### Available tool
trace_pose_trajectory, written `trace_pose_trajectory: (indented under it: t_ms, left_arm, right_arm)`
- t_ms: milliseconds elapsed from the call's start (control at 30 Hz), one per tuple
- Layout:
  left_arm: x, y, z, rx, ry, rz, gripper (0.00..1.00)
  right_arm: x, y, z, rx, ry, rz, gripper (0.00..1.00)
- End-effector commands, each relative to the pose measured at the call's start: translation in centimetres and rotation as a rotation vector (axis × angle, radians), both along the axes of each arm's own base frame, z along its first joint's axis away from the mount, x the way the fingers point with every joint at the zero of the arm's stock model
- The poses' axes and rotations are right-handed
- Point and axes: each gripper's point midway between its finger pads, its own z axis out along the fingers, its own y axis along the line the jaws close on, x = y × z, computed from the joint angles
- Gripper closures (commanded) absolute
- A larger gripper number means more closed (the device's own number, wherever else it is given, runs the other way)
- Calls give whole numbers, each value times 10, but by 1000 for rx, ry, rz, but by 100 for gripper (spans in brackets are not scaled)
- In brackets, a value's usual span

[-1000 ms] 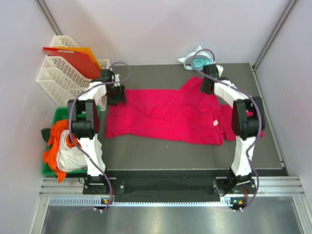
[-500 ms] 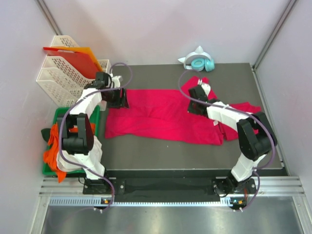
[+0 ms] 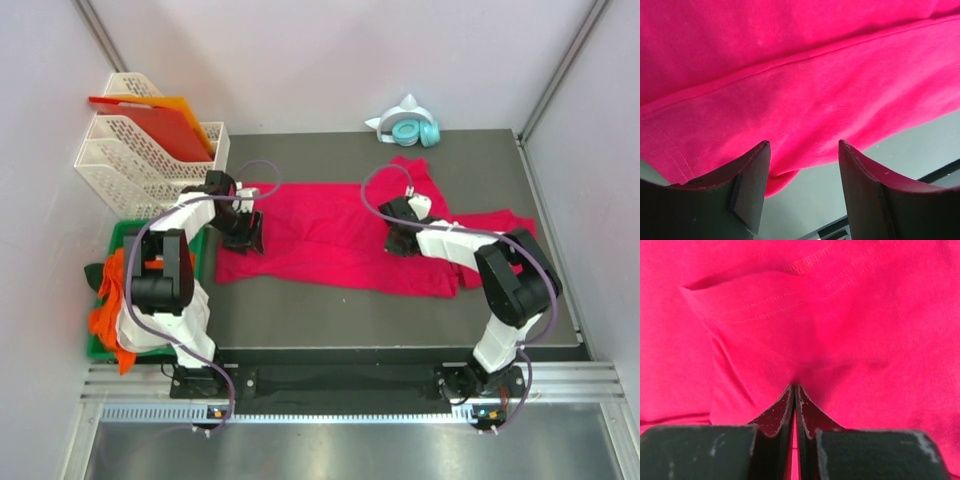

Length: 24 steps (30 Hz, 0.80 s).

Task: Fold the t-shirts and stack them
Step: Grap the side of the flattened tshirt furthest away from the robot with both arms

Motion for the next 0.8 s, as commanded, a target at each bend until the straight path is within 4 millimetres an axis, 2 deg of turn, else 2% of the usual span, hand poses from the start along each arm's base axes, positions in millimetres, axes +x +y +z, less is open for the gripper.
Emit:
trace_pose_trajectory:
  t_ms: [0, 133, 267, 567, 600, 667, 700, 767]
  left_arm:
    - [-14, 8, -20, 48, 91, -5, 40]
    - [-21, 26, -39, 157, 156, 24, 43]
    - [-28, 39, -49, 237, 196, 37, 44]
    - [-48, 51, -64, 301, 270, 36, 46]
    - [-47, 47, -60, 281, 259, 32, 46]
    - [-42, 40, -52, 239, 219, 18, 46]
    - [-37, 29, -43, 172, 189, 6, 46]
    - [-21, 16, -14, 96, 86, -8, 43]
  right_arm:
    - [13, -4, 0, -49, 2, -48, 98]
    - [18, -9, -6, -81, 40, -79, 98]
    - [17, -18, -12, -105, 78, -101, 98]
    - [12, -35, -26, -152, 154, -119, 98]
    - [11, -36, -26, -158, 154, -97, 99]
    - [20, -22, -19, -99, 103, -38, 99]
    - [21, -18, -9, -79, 71, -2, 99]
    - [34, -4, 13, -9, -10, 36, 96]
